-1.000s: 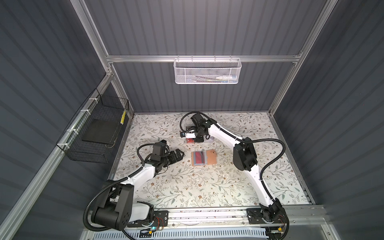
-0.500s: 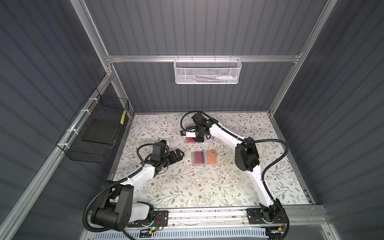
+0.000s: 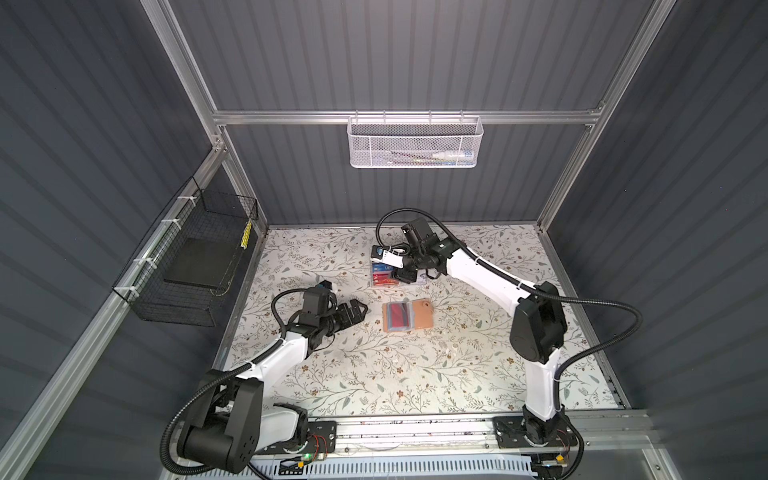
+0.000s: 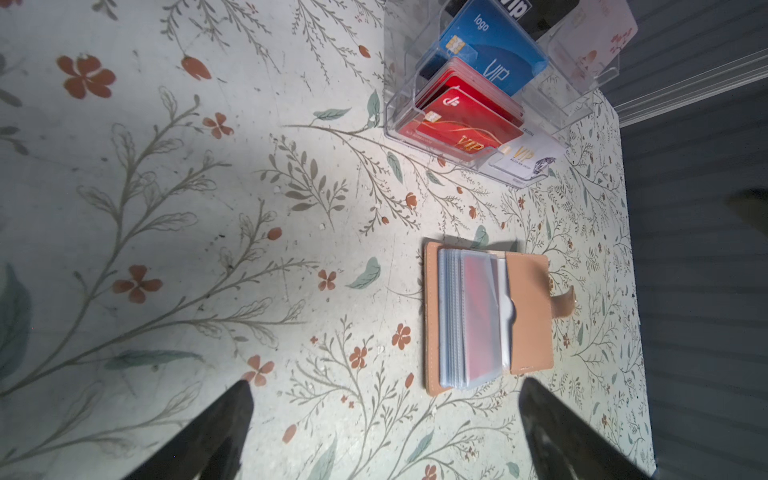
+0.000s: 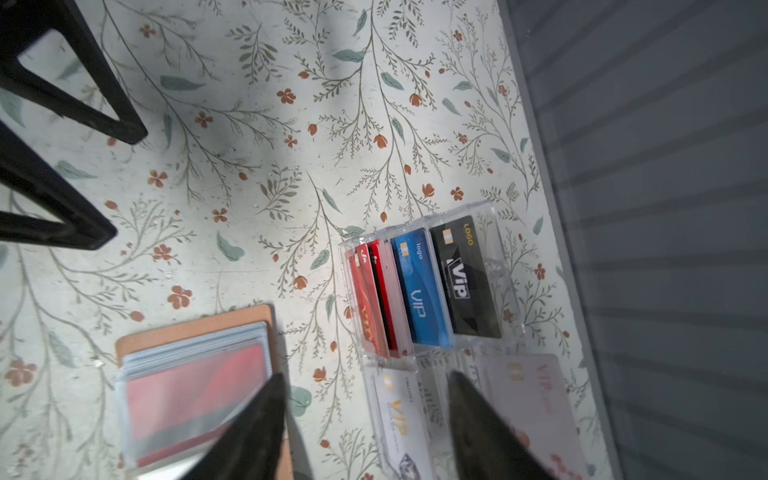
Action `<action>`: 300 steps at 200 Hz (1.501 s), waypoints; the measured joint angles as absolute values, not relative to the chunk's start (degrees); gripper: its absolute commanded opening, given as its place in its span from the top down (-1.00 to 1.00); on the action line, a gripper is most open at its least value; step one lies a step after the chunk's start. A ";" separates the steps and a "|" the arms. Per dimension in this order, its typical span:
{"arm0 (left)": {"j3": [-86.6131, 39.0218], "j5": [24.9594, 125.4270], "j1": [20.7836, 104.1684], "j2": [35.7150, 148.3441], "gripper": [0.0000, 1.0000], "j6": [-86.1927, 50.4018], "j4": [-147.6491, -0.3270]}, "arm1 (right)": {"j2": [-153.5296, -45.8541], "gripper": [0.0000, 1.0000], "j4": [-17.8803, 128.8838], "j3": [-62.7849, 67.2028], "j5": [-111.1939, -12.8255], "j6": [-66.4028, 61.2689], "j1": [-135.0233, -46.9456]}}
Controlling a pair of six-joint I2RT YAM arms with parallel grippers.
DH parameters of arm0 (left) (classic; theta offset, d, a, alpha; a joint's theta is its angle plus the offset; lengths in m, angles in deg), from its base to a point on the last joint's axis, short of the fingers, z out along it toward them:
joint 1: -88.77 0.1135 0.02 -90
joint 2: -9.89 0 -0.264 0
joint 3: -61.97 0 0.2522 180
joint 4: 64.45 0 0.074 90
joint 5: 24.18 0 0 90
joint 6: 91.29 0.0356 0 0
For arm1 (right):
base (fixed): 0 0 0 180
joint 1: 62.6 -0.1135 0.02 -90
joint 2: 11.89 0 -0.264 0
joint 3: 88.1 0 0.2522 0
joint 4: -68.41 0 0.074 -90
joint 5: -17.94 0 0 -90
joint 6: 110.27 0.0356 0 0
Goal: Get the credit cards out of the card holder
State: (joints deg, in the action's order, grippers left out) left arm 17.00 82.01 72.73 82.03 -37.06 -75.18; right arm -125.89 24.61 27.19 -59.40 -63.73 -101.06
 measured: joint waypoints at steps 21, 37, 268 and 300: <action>17.09 81.94 72.54 80.36 -1.00 -37.06 -75.44 | -121.54 -0.98 27.95 21.84 -58.70 -60.04 -101.06; 17.09 81.44 71.53 78.77 -1.00 -37.04 -75.84 | -117.69 -0.98 31.95 17.07 -58.57 -56.41 -101.06; 14.53 80.89 59.79 84.82 -1.00 -44.25 -69.32 | -100.84 -0.98 57.48 -21.31 -47.77 5.82 -94.85; 14.53 82.05 59.55 87.21 -1.00 -47.16 -65.10 | -102.78 -0.98 65.48 -25.61 -43.90 11.68 -94.85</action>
State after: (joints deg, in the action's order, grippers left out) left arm 14.53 82.05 59.55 87.21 -47.16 -65.10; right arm -102.78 65.48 -25.61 -43.90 11.68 -94.85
